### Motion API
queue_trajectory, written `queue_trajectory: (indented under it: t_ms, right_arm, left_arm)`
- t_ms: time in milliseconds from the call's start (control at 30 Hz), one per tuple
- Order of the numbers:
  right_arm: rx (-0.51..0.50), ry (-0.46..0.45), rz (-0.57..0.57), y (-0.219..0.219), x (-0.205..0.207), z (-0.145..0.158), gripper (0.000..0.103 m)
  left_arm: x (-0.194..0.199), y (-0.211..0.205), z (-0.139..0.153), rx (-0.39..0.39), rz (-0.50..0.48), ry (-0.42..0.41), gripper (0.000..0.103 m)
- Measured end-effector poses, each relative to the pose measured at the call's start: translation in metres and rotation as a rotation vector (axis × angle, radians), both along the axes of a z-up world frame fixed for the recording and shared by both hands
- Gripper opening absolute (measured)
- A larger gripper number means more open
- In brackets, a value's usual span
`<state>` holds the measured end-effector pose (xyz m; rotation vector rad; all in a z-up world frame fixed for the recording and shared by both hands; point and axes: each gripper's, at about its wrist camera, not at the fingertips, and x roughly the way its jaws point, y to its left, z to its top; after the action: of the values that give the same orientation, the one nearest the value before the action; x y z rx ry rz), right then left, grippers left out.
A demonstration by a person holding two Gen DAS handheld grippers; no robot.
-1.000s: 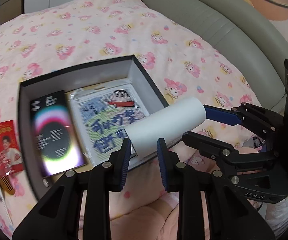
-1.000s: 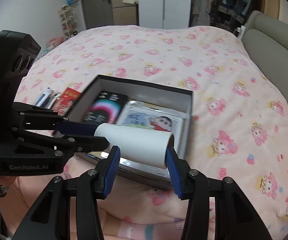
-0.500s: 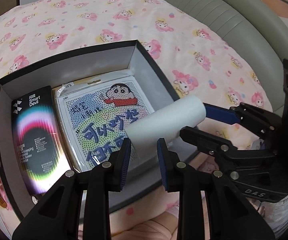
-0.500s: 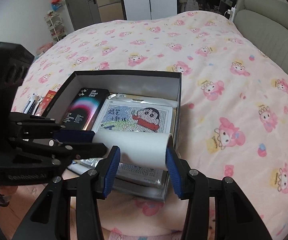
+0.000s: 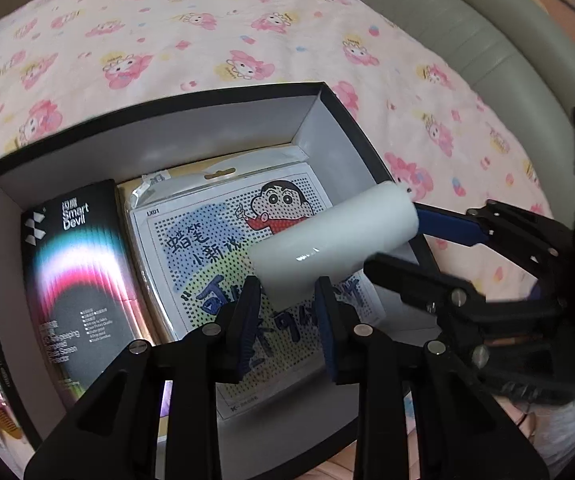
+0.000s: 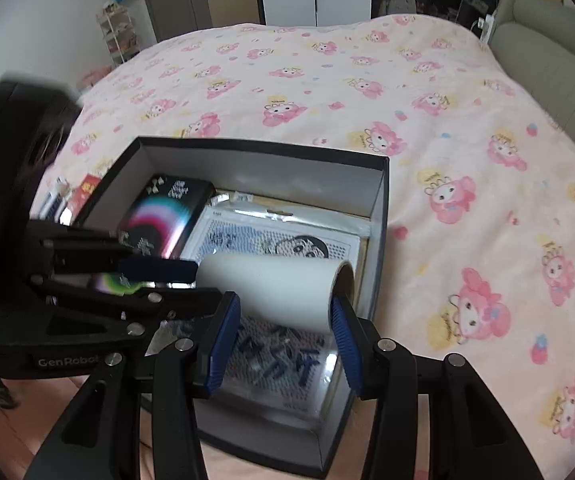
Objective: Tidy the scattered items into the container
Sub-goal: 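Carry the white paper roll over the black box, then lower the paper roll onto the bead-art bag and open the right tool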
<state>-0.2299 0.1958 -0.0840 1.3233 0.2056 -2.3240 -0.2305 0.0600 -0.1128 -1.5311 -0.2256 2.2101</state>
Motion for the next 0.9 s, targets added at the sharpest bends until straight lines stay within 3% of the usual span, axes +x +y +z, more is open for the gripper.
queue_trajectory:
  t_ms: [100,167,500,900]
  right_arm:
    - [-0.031,-0.035,-0.01,0.003,-0.005,-0.011,0.043]
    - [-0.046,-0.058,-0.028,0.004,-0.004,-0.017,0.043]
    - [-0.099,-0.073,-0.046,0.007,0.001,-0.015,0.043]
    - [-0.07,0.031,-0.054,0.003,0.005,-0.003,0.043]
  left_arm:
    - [-0.003,-0.007,-0.009,0.038,0.012,-0.026,0.028]
    - [-0.005,-0.008,-0.012,0.055,0.018,-0.04,0.035]
    - [-0.006,-0.014,-0.007,0.068,0.042,-0.03,0.035]
    - [-0.012,-0.023,-0.007,0.08,0.087,-0.012,0.035]
